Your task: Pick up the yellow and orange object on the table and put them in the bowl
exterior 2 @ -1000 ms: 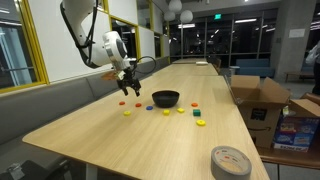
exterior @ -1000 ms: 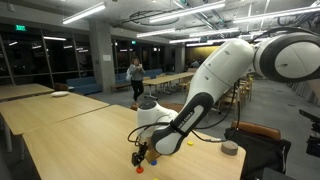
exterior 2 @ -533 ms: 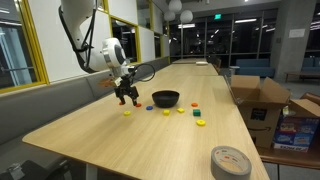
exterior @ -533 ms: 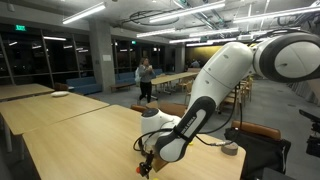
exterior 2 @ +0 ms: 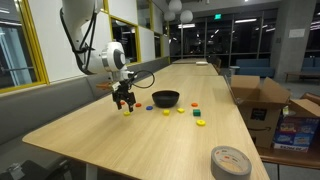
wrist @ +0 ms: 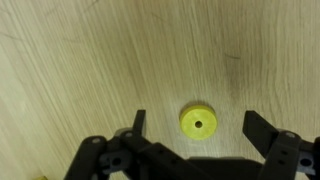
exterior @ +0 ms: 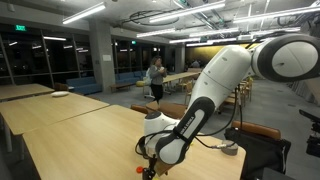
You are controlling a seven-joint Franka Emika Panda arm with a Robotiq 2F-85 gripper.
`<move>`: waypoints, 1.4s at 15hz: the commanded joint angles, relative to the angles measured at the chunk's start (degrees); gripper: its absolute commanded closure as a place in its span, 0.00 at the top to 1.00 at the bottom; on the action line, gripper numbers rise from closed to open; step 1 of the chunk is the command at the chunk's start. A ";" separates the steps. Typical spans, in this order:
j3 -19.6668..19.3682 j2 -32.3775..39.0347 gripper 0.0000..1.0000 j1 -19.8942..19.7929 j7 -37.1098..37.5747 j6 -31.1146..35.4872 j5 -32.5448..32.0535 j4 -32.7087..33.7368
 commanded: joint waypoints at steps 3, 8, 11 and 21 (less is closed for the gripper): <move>1.87 0.66 1.00 -2.73 -4.76 1.45 5.53 0.31; 1.98 2.69 1.00 -3.35 -7.19 2.40 8.05 1.99; 2.35 4.00 1.00 -3.71 -8.64 2.79 9.43 3.11; 1.71 5.42 1.00 -2.93 -9.85 6.02 10.13 4.14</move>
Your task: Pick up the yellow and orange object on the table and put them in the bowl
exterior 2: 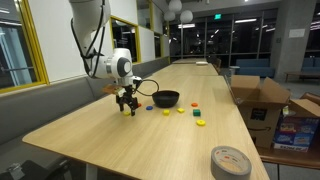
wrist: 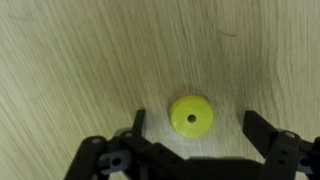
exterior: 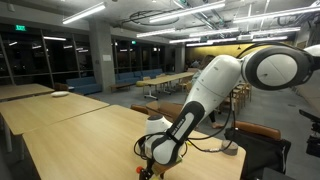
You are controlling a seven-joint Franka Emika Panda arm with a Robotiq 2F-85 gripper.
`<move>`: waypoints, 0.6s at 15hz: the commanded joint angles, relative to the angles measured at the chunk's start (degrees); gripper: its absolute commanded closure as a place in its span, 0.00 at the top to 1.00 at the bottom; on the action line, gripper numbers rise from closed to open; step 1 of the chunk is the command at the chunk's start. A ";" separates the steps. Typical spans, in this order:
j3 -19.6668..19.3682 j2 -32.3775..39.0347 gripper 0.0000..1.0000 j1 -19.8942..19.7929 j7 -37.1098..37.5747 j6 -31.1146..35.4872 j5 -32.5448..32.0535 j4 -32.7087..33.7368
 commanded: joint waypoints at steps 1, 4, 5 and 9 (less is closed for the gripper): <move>0.13 0.06 1.00 -0.09 -1.75 1.96 1.06 0.24; -0.13 0.03 0.74 0.21 -2.01 2.28 0.72 0.06; -0.18 -0.01 0.66 0.26 -2.12 1.91 0.66 0.10; -0.55 -0.29 0.35 0.78 -2.15 0.96 0.23 0.28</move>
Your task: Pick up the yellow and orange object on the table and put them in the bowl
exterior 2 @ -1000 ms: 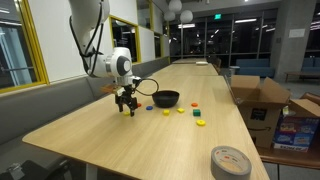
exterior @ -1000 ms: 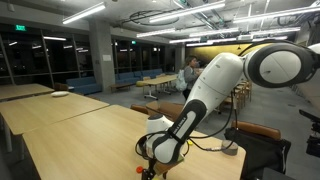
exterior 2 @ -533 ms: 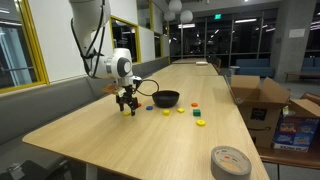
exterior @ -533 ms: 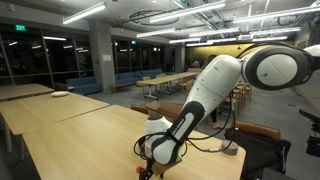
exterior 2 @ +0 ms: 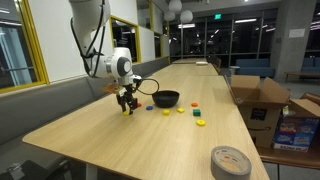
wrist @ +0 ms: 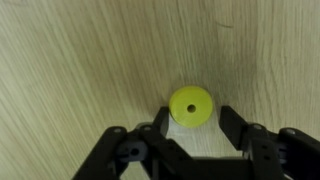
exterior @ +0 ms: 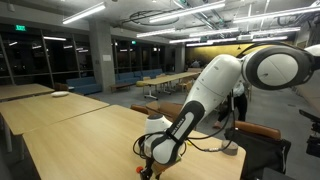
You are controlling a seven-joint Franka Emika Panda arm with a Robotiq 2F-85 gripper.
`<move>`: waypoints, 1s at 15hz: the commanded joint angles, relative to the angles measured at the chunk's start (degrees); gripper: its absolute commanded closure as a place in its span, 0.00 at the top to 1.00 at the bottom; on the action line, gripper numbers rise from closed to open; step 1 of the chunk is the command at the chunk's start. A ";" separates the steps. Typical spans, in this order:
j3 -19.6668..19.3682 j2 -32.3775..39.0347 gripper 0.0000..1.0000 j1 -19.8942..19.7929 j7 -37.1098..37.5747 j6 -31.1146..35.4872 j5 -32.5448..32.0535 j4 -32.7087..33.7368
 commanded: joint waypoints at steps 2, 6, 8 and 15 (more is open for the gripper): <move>-0.64 -0.47 0.21 1.05 -0.82 -0.61 0.00 0.12; -1.72 -1.64 0.24 2.26 0.14 -1.94 -1.01 -0.07; -2.69 -2.69 0.25 3.10 0.89 -1.89 -1.75 -0.49; -7.36 -7.44 0.25 6.66 4.52 -1.35 -6.40 -1.56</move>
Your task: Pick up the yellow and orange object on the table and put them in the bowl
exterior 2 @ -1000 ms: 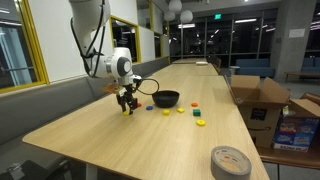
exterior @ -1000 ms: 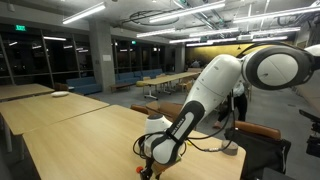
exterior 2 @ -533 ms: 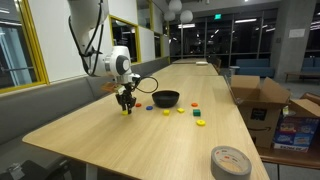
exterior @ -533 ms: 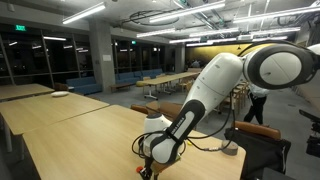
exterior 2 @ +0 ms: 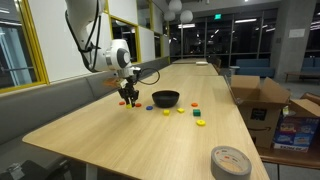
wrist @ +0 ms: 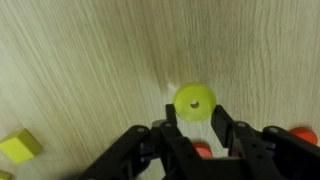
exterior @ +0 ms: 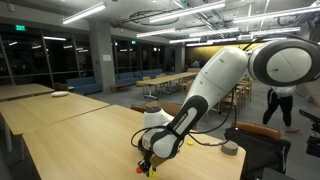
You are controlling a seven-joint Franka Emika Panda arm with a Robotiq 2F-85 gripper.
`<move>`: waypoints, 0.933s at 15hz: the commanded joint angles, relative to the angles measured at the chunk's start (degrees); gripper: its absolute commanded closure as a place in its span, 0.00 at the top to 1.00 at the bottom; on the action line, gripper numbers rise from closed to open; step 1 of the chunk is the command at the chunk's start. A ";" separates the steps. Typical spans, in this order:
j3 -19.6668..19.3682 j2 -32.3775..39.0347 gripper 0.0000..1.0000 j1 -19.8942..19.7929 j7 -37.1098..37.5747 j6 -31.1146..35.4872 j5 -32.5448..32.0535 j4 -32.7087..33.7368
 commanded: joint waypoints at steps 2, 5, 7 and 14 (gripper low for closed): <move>-3.25 -5.31 0.25 2.83 4.23 -0.63 -4.37 -1.79; -5.53 -6.62 0.25 4.57 7.72 -0.25 -8.58 -1.49; -7.55 -6.95 0.25 6.20 11.68 0.53 -12.83 -1.25; -11.51 -5.95 0.25 8.91 24.72 1.61 -26.77 0.54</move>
